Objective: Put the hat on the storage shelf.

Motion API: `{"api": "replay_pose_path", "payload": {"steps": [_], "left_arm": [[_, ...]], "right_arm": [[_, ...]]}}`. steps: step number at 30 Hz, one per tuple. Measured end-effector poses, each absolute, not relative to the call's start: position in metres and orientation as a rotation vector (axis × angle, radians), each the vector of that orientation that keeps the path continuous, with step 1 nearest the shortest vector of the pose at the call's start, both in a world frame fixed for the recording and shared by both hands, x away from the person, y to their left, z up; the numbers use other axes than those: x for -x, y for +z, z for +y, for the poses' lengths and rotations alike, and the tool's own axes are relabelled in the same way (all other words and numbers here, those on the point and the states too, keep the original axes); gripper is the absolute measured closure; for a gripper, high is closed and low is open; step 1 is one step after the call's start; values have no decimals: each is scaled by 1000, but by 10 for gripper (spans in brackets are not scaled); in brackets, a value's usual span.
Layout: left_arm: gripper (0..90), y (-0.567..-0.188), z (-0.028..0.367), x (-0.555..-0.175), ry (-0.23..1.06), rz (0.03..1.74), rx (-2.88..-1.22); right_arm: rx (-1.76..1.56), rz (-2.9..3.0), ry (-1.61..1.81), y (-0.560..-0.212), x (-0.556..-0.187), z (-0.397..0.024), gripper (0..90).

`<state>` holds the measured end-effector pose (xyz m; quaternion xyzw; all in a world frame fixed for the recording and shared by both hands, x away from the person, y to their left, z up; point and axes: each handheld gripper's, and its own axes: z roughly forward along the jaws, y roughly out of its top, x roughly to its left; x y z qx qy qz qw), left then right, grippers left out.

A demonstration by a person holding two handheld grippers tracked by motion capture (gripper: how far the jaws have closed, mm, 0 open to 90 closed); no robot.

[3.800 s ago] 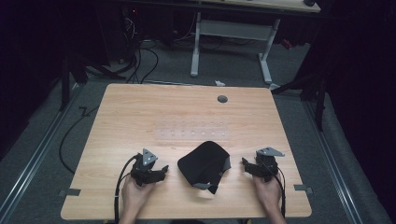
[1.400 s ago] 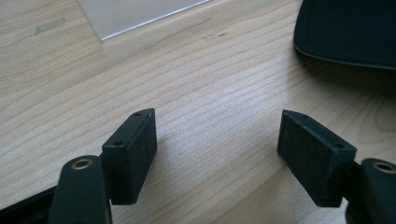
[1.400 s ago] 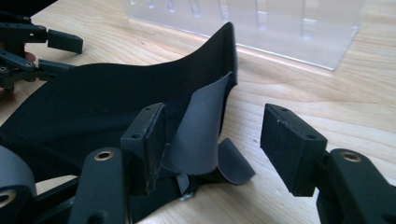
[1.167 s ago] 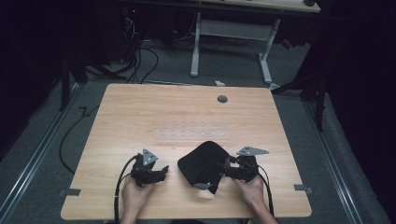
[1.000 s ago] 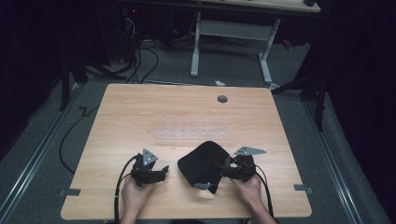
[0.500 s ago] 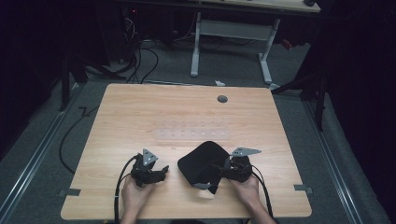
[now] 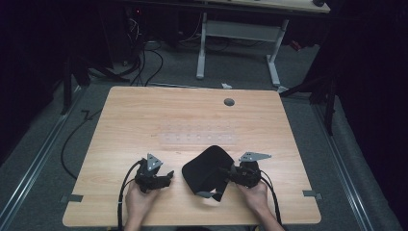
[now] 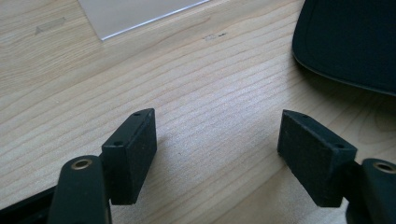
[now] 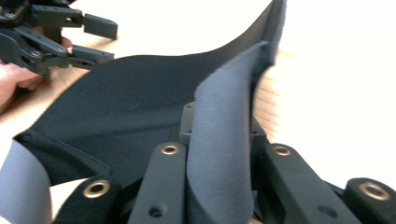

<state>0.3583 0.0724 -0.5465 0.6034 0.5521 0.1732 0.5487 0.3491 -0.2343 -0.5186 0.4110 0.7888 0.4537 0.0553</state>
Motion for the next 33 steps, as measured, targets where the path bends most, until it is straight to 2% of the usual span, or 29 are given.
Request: {"api": "replay_pose_path", "payload": {"steps": [9, 33], "left_arm": [[285, -546, 72, -358, 411, 1308, -1429], [279, -546, 72, -358, 408, 1307, -1433]], "right_arm": [[-1258, 2383, 1463, -516, -349, -236, 844], [-1308, 2294, 1472, -499, -339, -249, 852]]}}
